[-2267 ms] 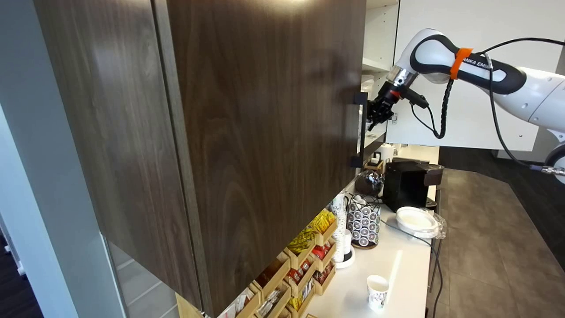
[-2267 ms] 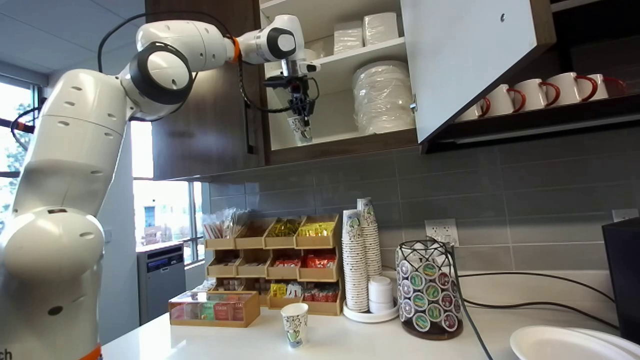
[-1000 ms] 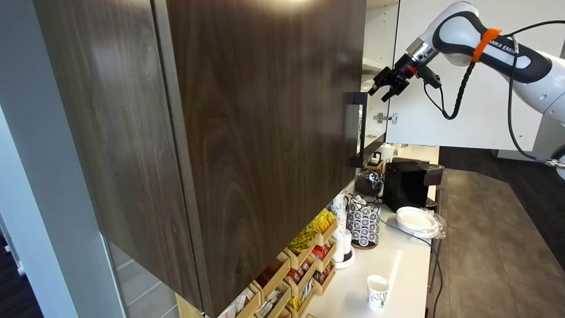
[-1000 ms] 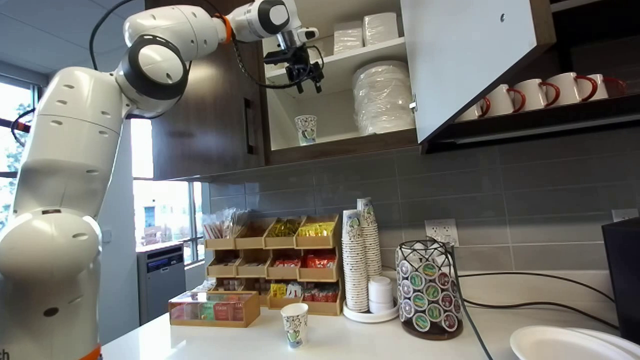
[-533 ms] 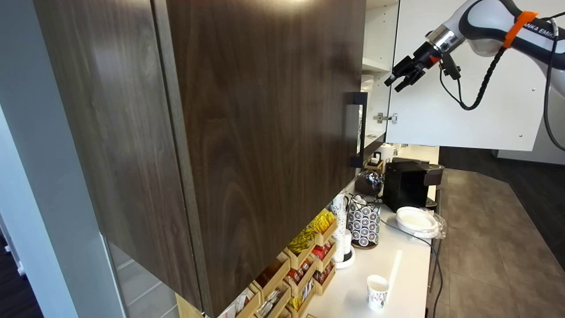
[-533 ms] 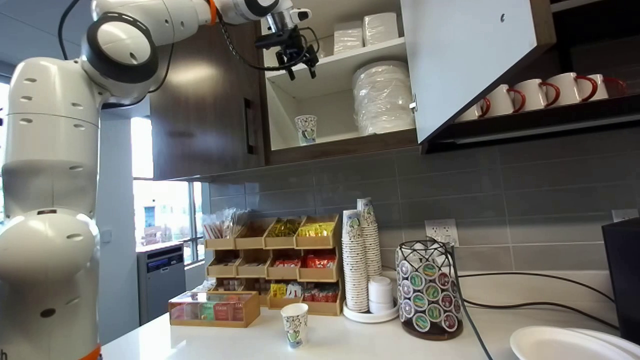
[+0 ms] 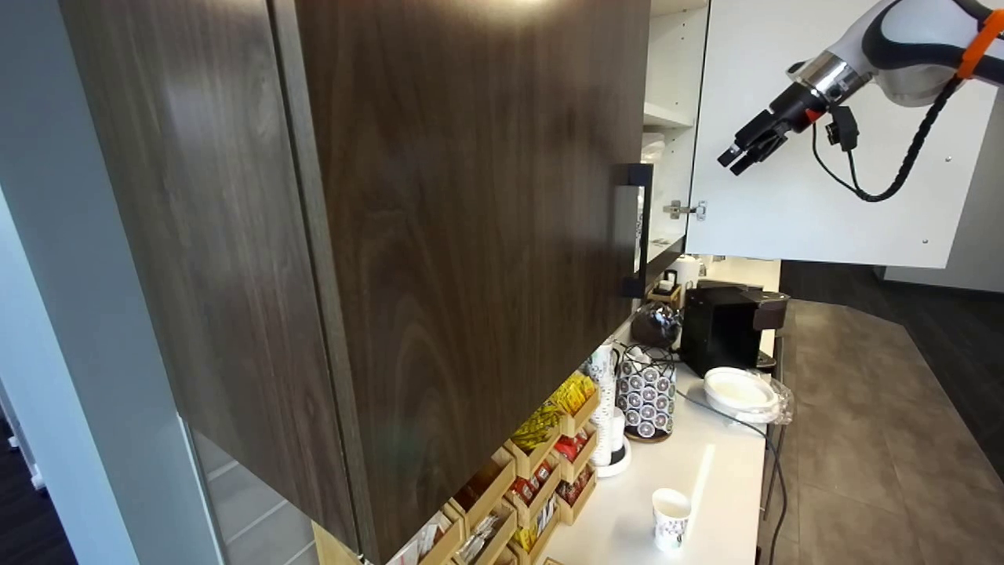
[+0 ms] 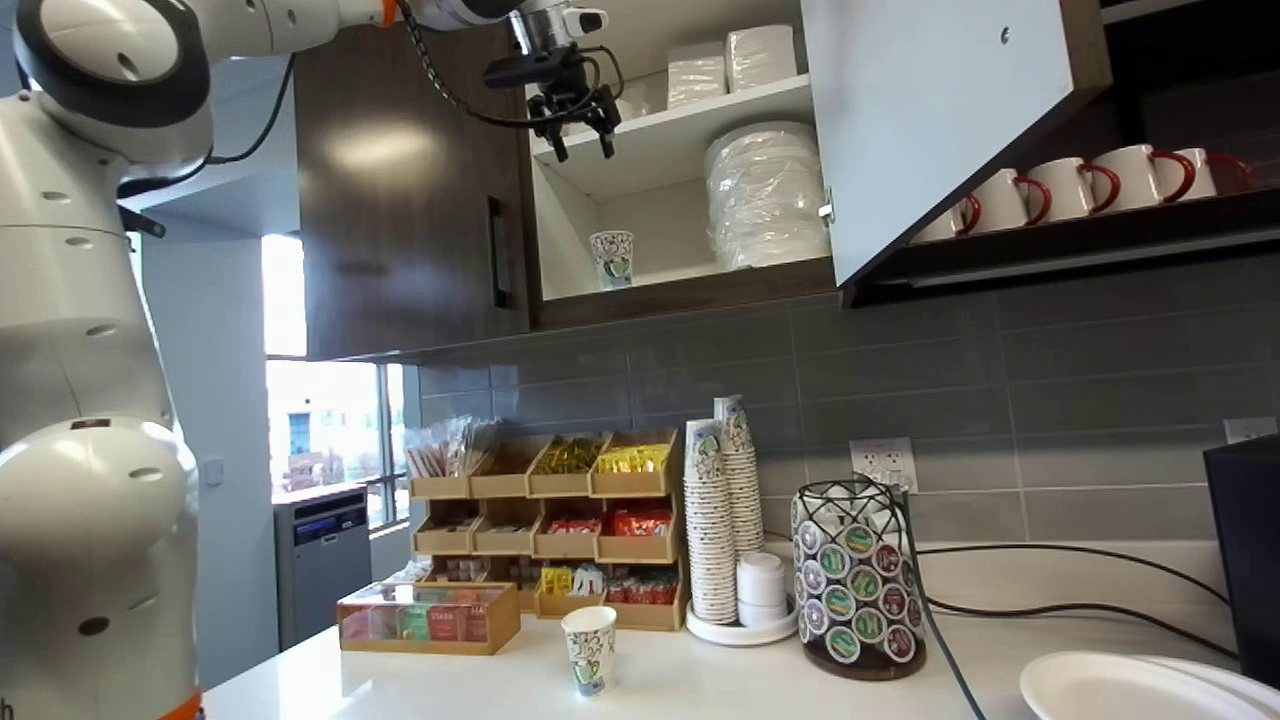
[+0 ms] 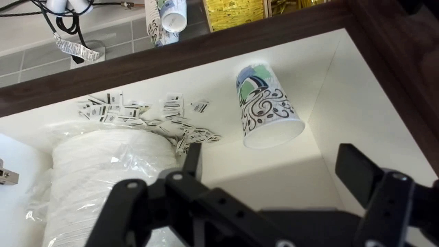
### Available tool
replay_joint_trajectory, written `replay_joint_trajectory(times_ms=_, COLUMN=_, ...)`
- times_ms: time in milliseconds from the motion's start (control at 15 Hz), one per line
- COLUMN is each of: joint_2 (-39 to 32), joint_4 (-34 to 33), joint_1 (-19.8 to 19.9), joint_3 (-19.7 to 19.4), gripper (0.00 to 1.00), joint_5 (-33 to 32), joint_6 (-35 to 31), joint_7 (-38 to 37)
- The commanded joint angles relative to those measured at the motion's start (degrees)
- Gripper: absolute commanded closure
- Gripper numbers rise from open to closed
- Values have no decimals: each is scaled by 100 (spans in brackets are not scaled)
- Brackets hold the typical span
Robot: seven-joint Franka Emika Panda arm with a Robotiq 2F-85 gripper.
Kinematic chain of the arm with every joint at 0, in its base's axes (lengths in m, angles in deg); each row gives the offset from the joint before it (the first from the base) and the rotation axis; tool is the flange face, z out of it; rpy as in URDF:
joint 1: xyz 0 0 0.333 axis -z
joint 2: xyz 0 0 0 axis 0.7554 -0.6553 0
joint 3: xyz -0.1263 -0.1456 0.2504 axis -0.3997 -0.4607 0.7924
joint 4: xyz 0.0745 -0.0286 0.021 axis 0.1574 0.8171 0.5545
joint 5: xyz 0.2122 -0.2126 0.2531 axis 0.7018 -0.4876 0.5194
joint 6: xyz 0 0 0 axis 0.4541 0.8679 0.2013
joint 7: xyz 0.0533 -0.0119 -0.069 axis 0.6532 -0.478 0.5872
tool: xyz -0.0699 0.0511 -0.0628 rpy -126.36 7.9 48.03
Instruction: Remove the cup from the top cabinet, then put the right cup on the top cabinet
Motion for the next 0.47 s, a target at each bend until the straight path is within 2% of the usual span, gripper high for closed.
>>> replay_joint_trajectory(times_ms=0, joint_2=706, joint_4=1112, joint_1=3, joint_3=-55, gripper=0, joint_5=141, joint_6=-385, joint_7=362)
replay_joint_trajectory(times_ms=67, joint_2=788, joint_4=1264, joint_1=8, joint_3=-73, gripper=0, joint_5=105, joint_6=-443, joint_7=471)
replay_joint_trajectory(times_ms=133, joint_2=360, joint_4=567, joint_1=-140, joint_3=-140, gripper=0, joint_5=-42, joint_6=-193, joint_7=182)
replay_joint_trajectory(times_ms=400, joint_2=609, joint_4=971, joint_1=-161, joint_3=-177, gripper=0, joint_5=-56, joint_6=-320, joint_7=308)
